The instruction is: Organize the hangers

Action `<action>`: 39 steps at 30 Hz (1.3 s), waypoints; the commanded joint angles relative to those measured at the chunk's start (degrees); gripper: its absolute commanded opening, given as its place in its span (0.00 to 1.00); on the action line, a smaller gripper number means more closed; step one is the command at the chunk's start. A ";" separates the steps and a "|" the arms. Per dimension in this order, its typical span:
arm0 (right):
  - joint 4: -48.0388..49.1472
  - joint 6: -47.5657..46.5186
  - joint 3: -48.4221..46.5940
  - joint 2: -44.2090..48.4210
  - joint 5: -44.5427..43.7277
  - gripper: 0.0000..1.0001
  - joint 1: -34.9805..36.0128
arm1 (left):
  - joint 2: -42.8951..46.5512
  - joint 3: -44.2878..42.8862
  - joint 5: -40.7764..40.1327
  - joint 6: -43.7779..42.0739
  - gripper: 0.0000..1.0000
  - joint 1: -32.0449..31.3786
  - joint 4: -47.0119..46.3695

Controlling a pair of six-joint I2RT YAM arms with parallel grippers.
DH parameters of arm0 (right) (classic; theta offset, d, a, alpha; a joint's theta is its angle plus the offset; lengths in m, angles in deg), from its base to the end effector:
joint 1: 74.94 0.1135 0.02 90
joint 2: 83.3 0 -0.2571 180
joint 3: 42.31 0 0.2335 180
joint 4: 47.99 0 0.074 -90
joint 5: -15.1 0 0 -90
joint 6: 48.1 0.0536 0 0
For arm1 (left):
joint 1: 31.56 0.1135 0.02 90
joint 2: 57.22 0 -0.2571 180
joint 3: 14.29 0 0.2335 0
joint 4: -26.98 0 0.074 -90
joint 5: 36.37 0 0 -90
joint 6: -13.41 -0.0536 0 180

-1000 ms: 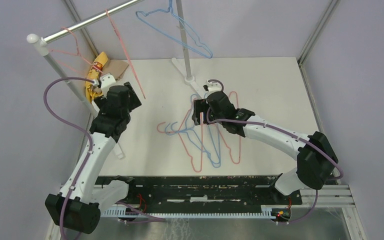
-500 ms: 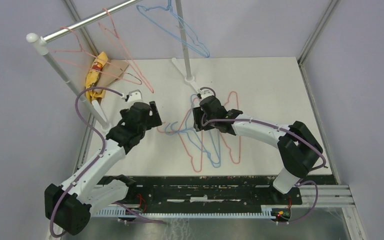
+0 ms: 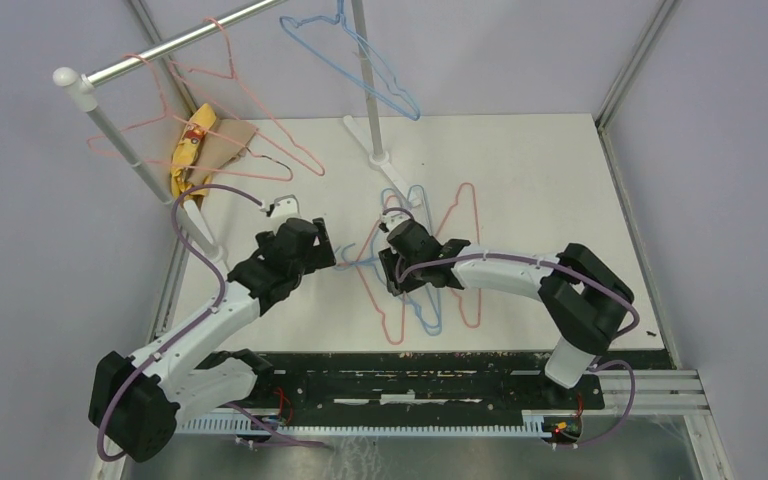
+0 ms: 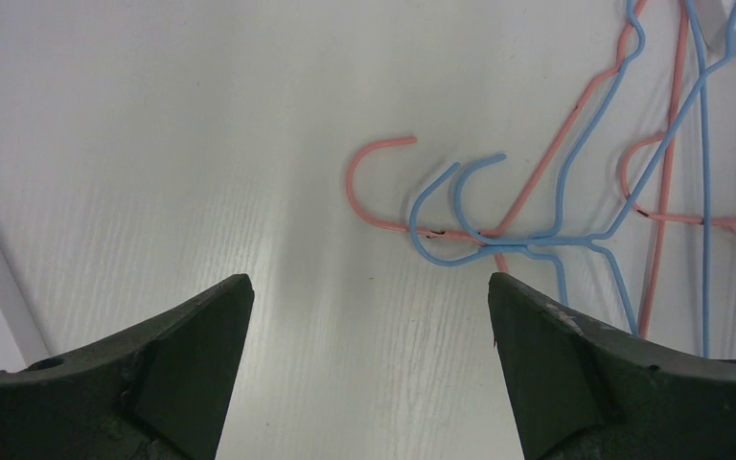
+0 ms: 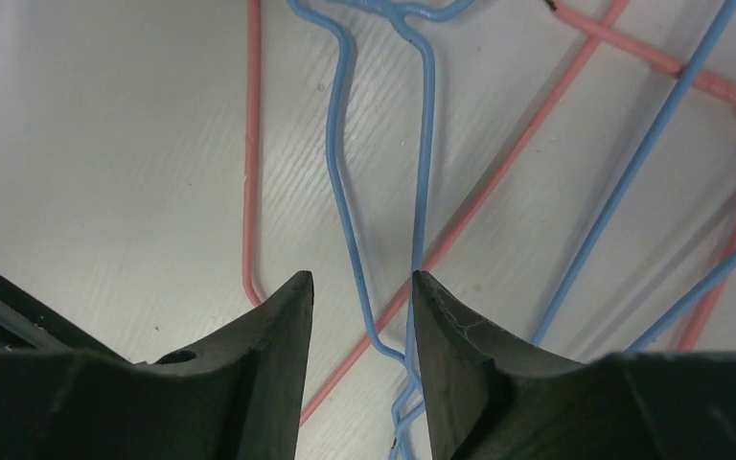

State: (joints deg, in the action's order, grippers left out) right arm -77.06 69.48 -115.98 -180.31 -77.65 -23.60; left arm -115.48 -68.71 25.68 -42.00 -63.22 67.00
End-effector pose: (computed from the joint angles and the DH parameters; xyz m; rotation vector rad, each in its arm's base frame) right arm 0.2166 0.2667 0.1751 -0.5064 2.5089 0.5062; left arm 0.1879 -0.0863 0.2324 -0.2917 2.2109 -0.0540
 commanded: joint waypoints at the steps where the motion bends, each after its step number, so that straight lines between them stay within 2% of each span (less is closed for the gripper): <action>1: 2.08 0.09 1.27 -2.57 0.61 0.49 0.17 | 0.25 0.02 -0.91 2.81 0.99 -0.81 -3.06; 9: 2.43 -0.50 1.64 -4.59 -3.55 0.47 0.18 | 1.20 0.88 -0.92 2.75 0.99 -1.45 -3.15; 10: 2.55 -0.46 1.70 -4.79 -3.27 0.43 0.20 | 1.21 0.96 -0.90 2.76 0.99 -1.49 -3.16; 13: 2.73 -0.02 2.08 -4.22 -3.05 0.12 0.23 | 1.20 1.35 -0.72 2.85 1.00 -1.54 -3.15; 15: 2.69 0.24 2.85 -2.73 -3.96 0.01 0.26 | 1.30 1.51 -0.65 2.85 1.00 -1.56 -3.15; 20: 0.52 0.59 4.41 4.49 -5.14 0.01 0.26 | 1.81 1.80 -0.60 2.79 1.00 -1.61 -3.06; 26: -4.22 0.49 4.95 15.91 -1.79 0.01 0.29 | 3.22 2.17 -0.29 2.94 1.00 -1.74 -2.69; 30: -7.53 -0.06 5.73 22.29 -4.17 0.01 0.30 | 4.53 2.43 -0.32 3.03 1.00 -1.83 -2.07; 34: -8.10 -0.82 7.70 23.68 -7.75 0.01 0.09 | 5.79 2.94 -0.27 3.05 1.00 -1.96 -1.67; 39: -4.09 0.45 9.89 19.25 -5.29 0.04 -0.01 | 6.53 3.47 -0.27 3.11 1.00 -2.00 -1.06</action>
State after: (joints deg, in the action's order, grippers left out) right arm -83.83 69.45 -107.77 -157.78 -82.72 -23.34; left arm -110.11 -65.69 25.73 -41.15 -64.85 66.19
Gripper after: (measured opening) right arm 0.029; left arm 0.997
